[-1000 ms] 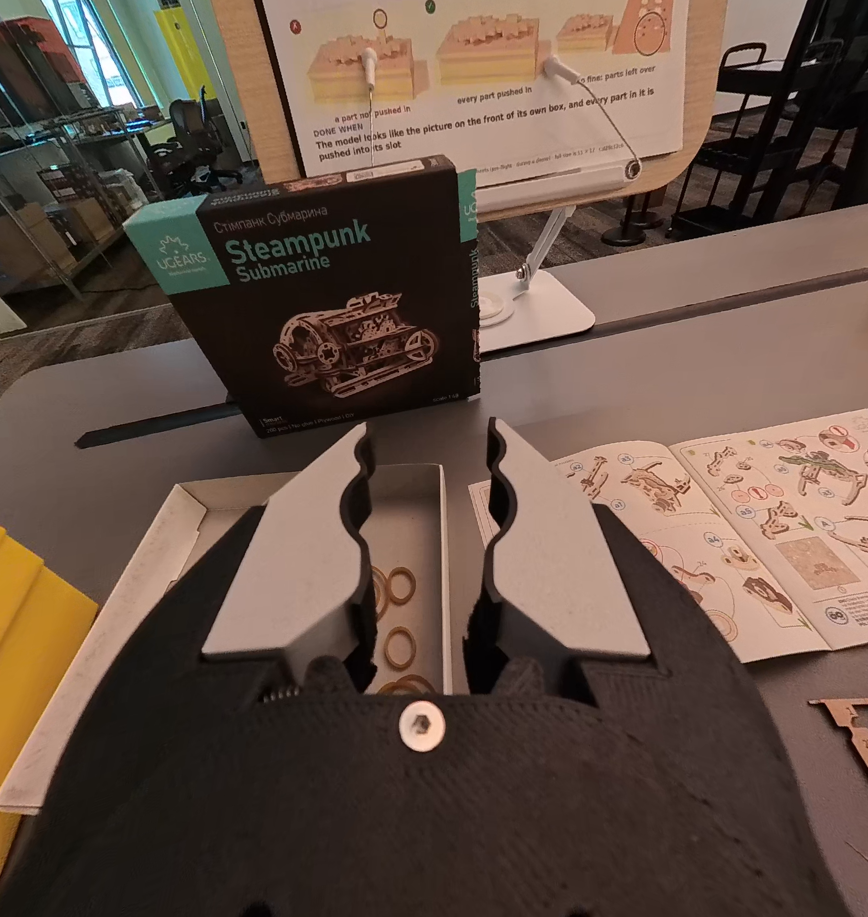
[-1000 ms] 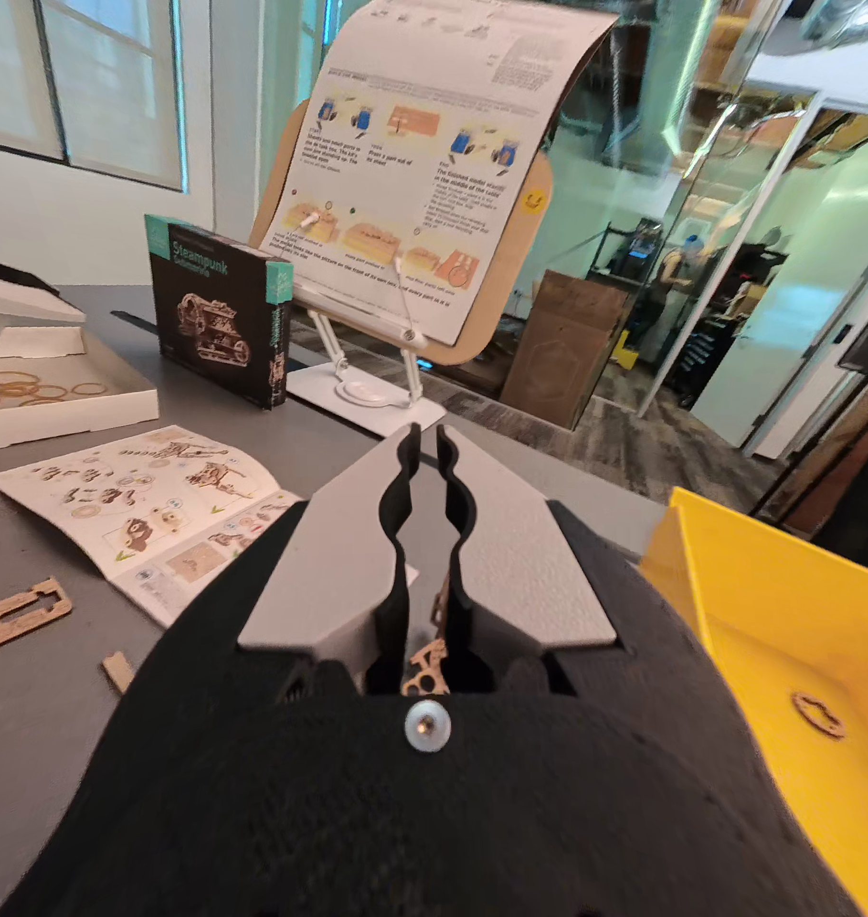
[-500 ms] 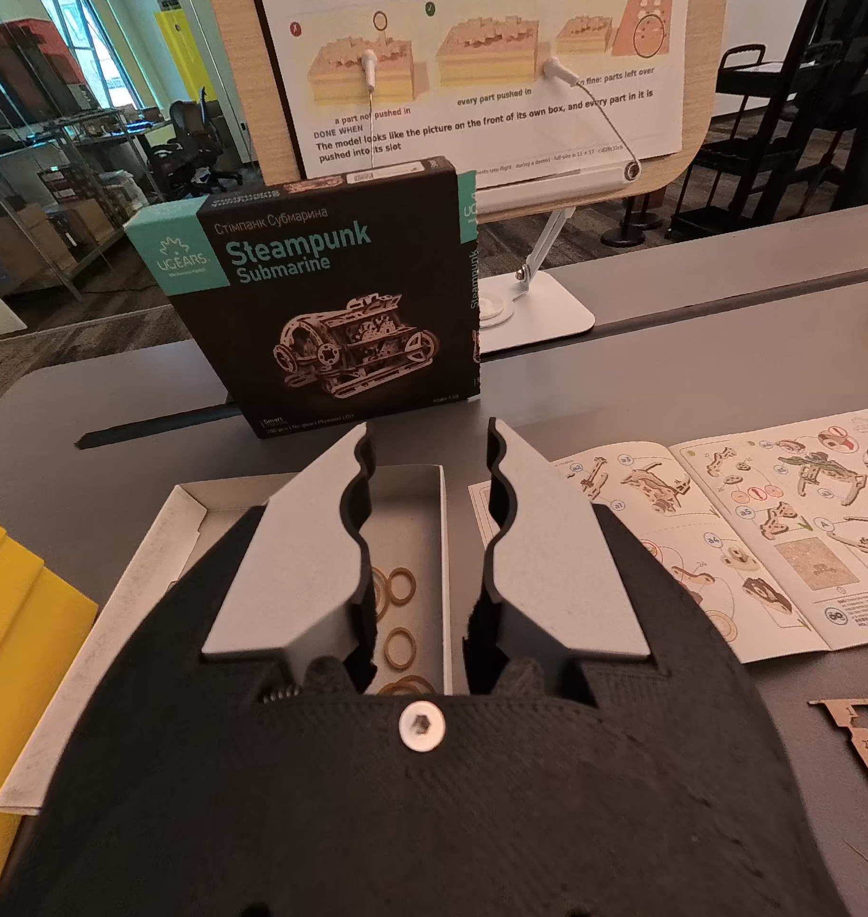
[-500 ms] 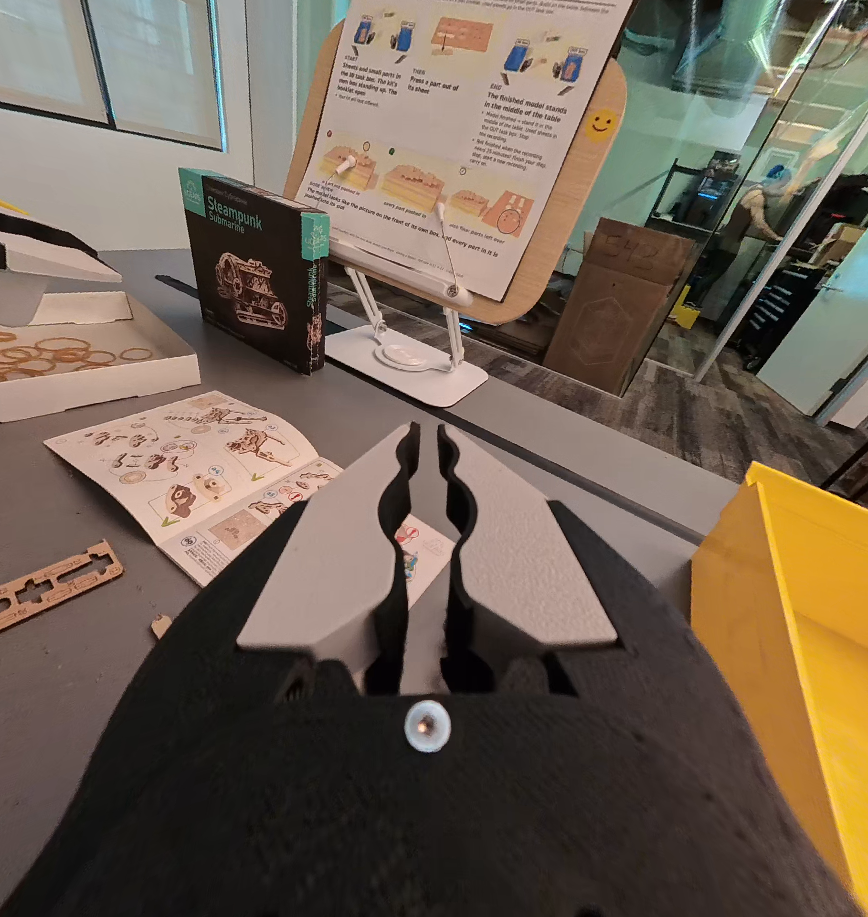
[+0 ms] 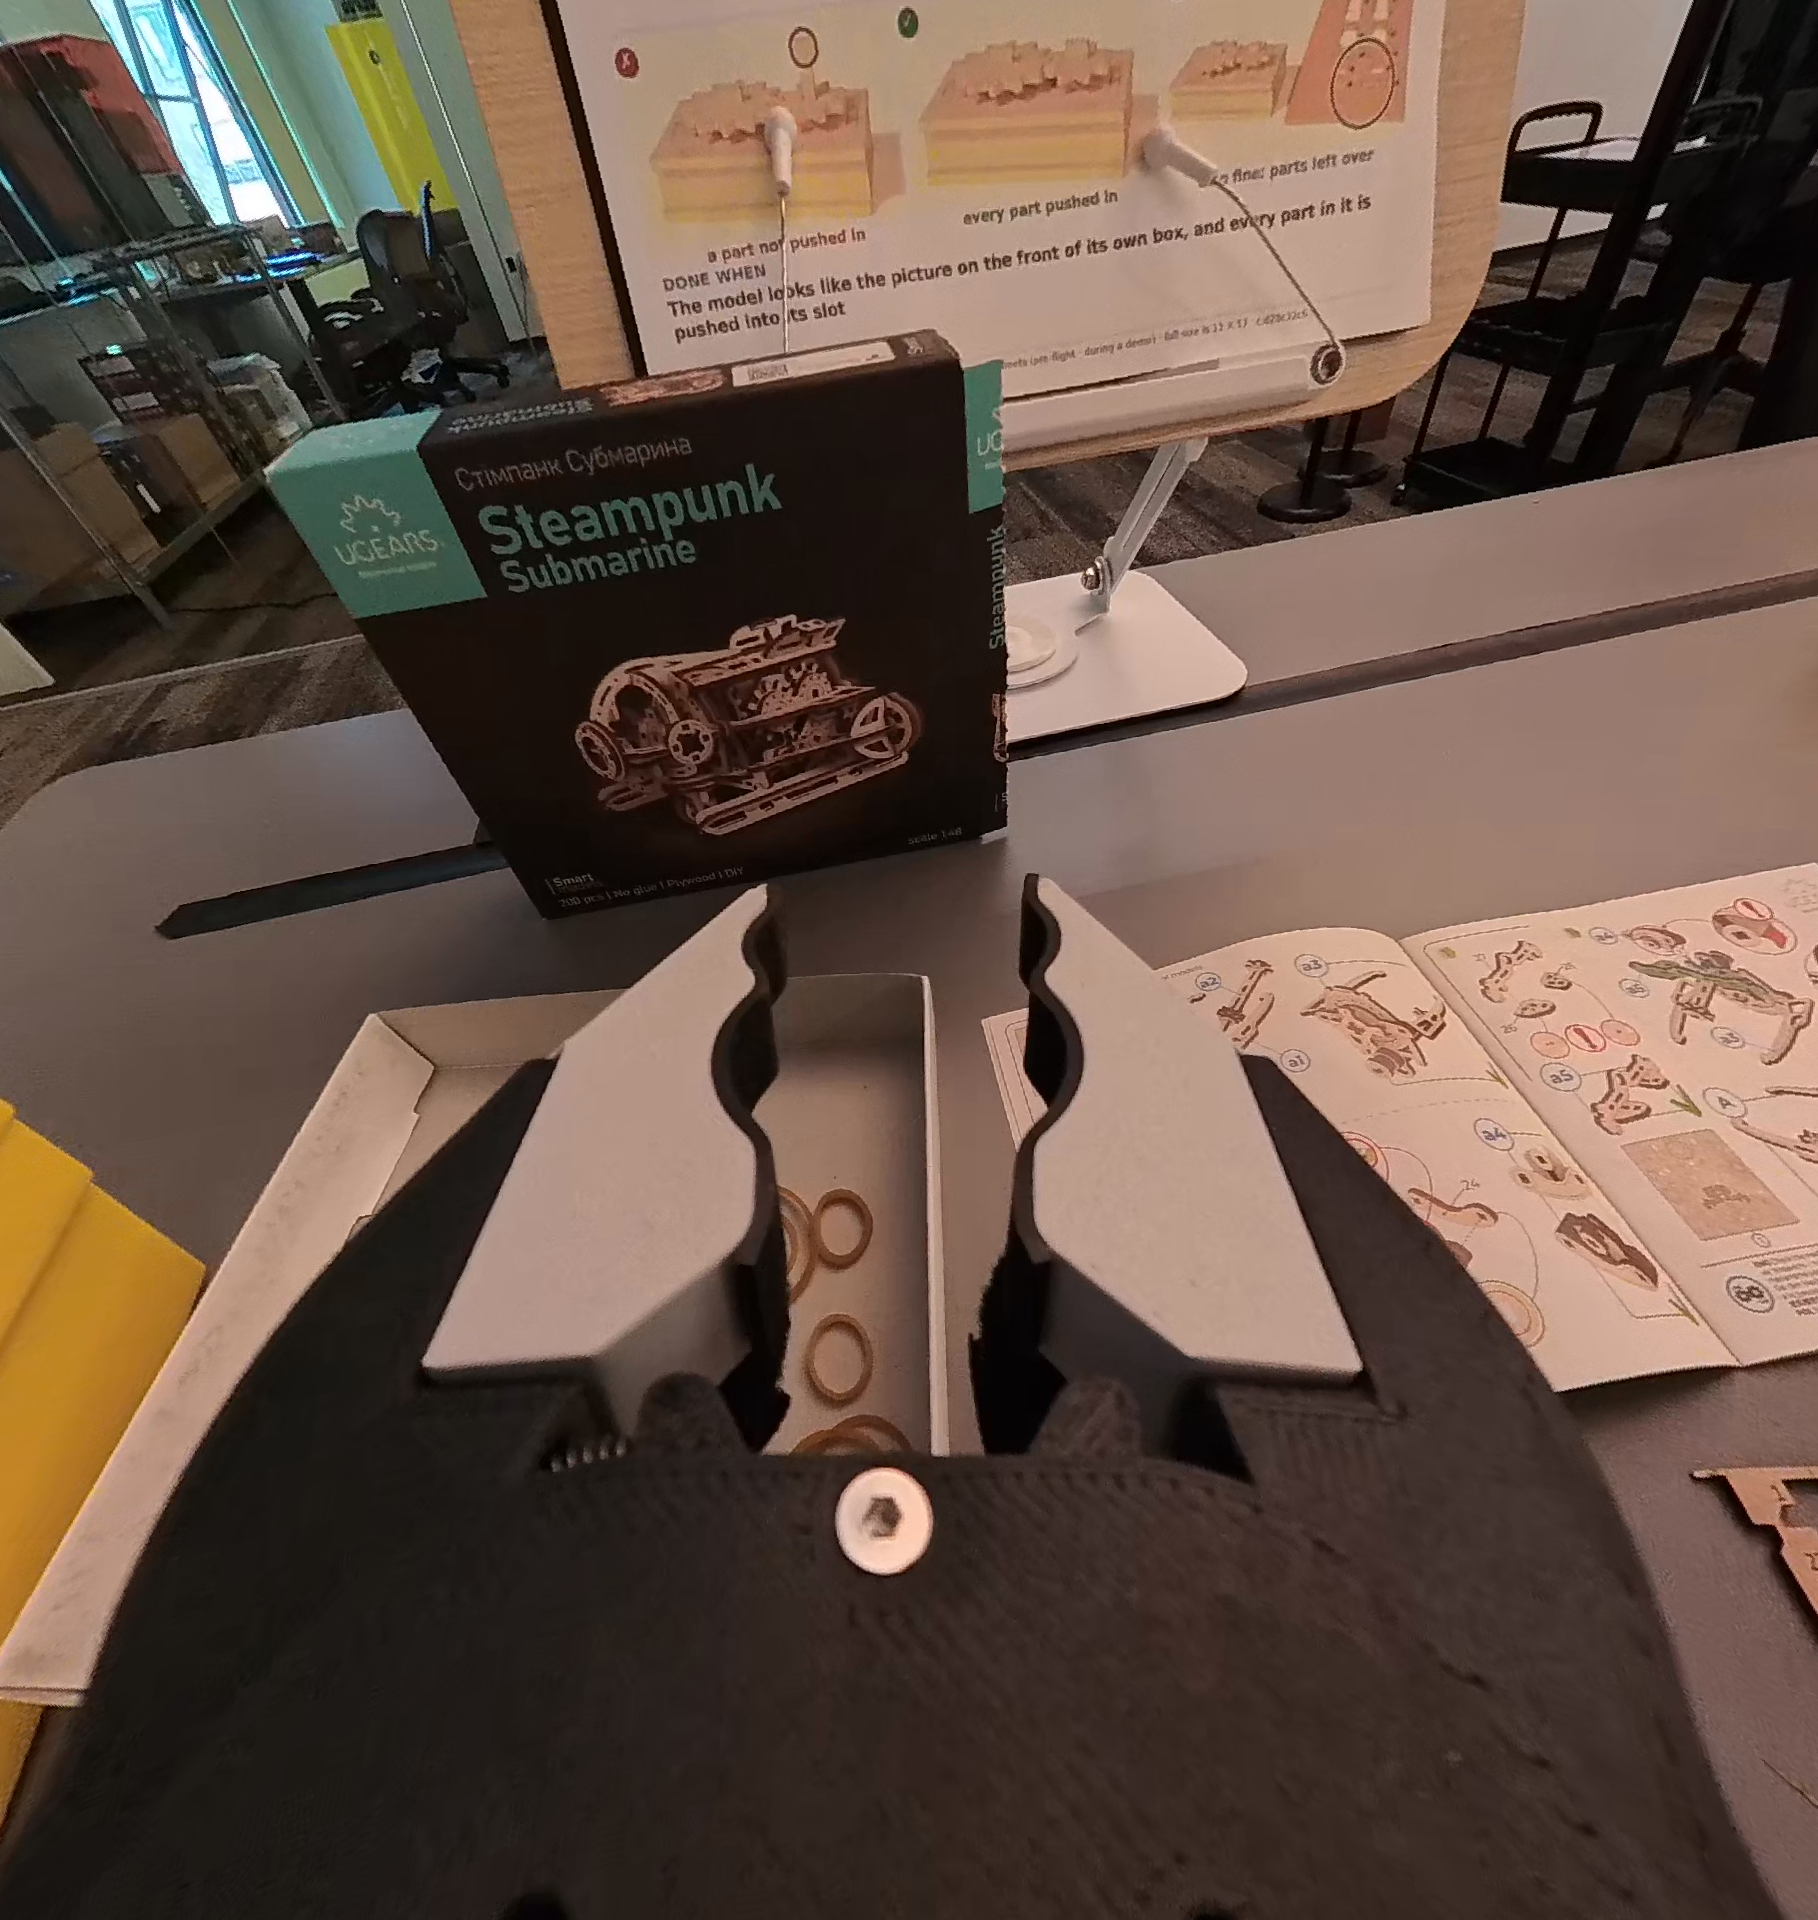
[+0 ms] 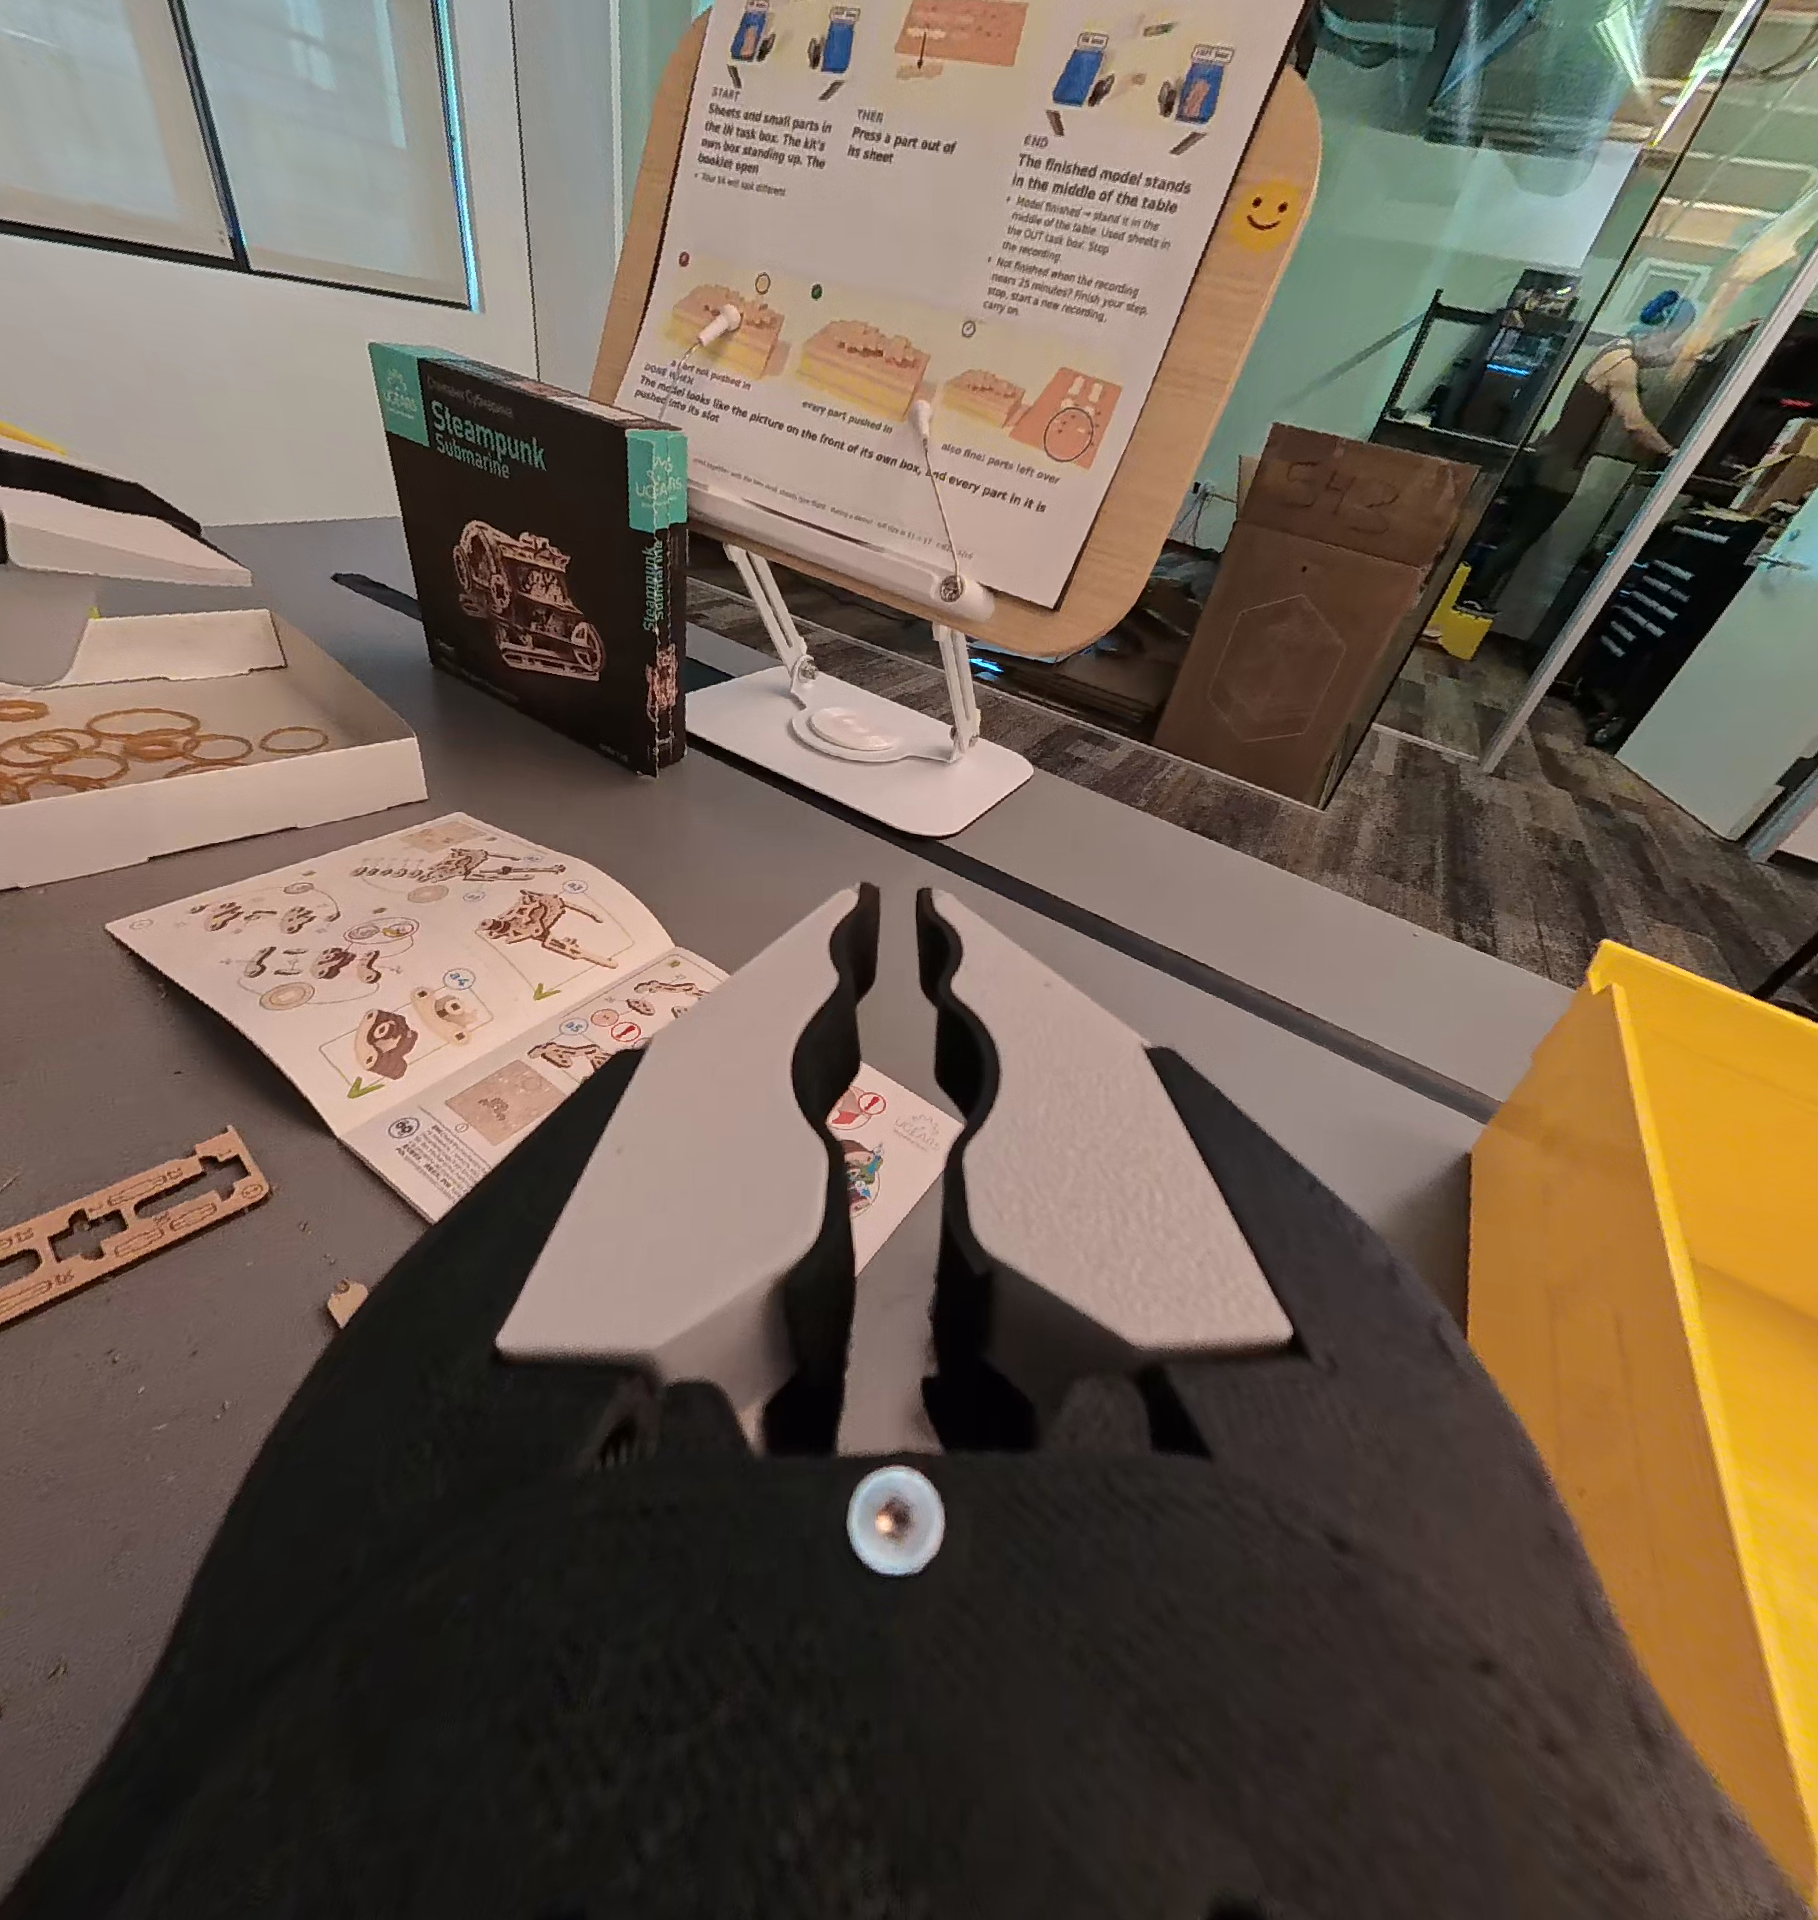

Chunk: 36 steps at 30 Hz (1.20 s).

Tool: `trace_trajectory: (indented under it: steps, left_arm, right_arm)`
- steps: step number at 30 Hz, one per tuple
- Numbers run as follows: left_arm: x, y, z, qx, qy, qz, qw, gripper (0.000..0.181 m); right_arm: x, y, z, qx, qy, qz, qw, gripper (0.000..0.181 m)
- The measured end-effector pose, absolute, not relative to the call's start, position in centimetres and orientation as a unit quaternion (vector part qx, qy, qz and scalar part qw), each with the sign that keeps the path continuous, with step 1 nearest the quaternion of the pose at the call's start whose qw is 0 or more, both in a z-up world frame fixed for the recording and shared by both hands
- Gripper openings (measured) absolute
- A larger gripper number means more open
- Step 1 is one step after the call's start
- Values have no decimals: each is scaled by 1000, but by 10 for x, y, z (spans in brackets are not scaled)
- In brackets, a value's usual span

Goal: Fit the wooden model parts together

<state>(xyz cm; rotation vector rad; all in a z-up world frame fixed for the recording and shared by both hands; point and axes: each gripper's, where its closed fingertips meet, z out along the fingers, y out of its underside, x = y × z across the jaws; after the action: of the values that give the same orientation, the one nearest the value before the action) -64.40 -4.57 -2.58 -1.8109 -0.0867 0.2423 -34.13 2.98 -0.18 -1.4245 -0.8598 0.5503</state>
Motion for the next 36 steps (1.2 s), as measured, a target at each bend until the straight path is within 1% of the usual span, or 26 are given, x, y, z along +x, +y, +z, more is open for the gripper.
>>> trace_trajectory:
  steps: [29, 33, 36]
  left_arm:
    - [-641, -45, -25, -784, -34, 101, 611, 43]
    - [-637, -45, -24, -784, -32, 93, 613, 43]
    - [-632, -44, -22, -782, -30, 83, 618, 44]
  right_arm:
    - [-324, 49, -6, -658, -368, 220, 619, 7]
    - [-317, 53, -8, -669, -383, 205, 603, 7]
    - [-318, 52, -13, -676, -417, 220, 566, 9]
